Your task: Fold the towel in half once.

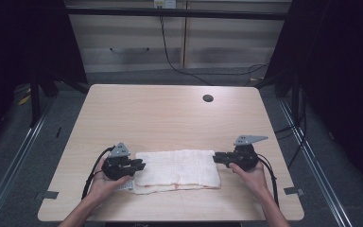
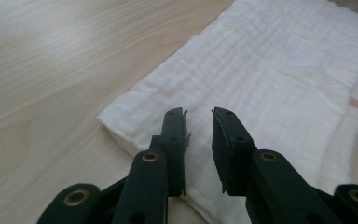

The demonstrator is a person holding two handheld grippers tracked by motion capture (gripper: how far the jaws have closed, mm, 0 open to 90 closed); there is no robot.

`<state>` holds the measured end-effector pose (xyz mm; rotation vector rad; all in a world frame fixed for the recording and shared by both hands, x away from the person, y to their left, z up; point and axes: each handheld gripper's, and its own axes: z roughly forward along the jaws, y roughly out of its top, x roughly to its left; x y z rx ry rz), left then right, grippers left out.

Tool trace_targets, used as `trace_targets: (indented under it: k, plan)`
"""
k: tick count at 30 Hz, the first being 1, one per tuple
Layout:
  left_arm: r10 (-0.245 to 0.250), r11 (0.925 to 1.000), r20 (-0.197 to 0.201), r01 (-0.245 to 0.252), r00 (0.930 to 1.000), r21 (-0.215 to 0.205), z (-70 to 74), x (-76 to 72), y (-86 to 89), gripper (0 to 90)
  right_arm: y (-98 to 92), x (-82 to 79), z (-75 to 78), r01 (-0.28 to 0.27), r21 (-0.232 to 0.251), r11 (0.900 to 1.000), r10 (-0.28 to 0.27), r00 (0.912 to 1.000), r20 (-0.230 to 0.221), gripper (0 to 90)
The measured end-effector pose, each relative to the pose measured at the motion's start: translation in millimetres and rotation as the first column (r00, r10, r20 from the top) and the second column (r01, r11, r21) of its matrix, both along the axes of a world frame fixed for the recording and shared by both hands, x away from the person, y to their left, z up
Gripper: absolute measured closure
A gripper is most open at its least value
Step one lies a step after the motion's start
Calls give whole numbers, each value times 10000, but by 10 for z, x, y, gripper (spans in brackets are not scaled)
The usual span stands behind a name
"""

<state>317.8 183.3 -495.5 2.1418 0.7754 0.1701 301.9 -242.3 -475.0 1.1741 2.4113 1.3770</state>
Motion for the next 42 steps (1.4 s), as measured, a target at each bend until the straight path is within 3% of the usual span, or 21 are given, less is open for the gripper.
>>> trace_targets:
  k: [3,11,20,25,28,29,36,38,42]
  plan:
    - [-47,9995,-46,48,10000,300,-74,12,-7,759,23,296,-59,335,-130,9994,-336,9994,-85,836]
    - [-123,9997,-27,123,9999,223,-88,-1,42,762,126,512,-264,488,-610,9969,-515,9978,-426,759]
    - [11,9999,-107,-10,9999,170,-89,31,38,761,195,524,-333,137,-853,9963,-188,9981,-591,692]
    - [13,9997,-11,-13,10000,228,-90,33,29,758,217,487,-318,-47,-1226,9924,-1,9992,-389,714]
    - [5,9996,52,-7,10000,291,-89,25,29,753,192,455,-325,-147,-1173,9930,94,9989,-451,816]
    - [-13,9996,56,12,10000,281,-90,24,30,744,160,439,-334,-203,-946,9953,146,9981,-603,874]
    - [-119,9991,198,111,9997,418,-85,15,33,744,51,403,-285,175,-437,9989,-202,9979,-615,889]
    - [-84,9992,-91,87,9999,401,-70,2,57,745,42,378,-256,211,-364,9991,-231,9981,-567,890]
    - [-125,9995,-88,128,9999,282,-14,-18,60,713,64,370,-244,120,-363,9993,-138,9986,-502,889]
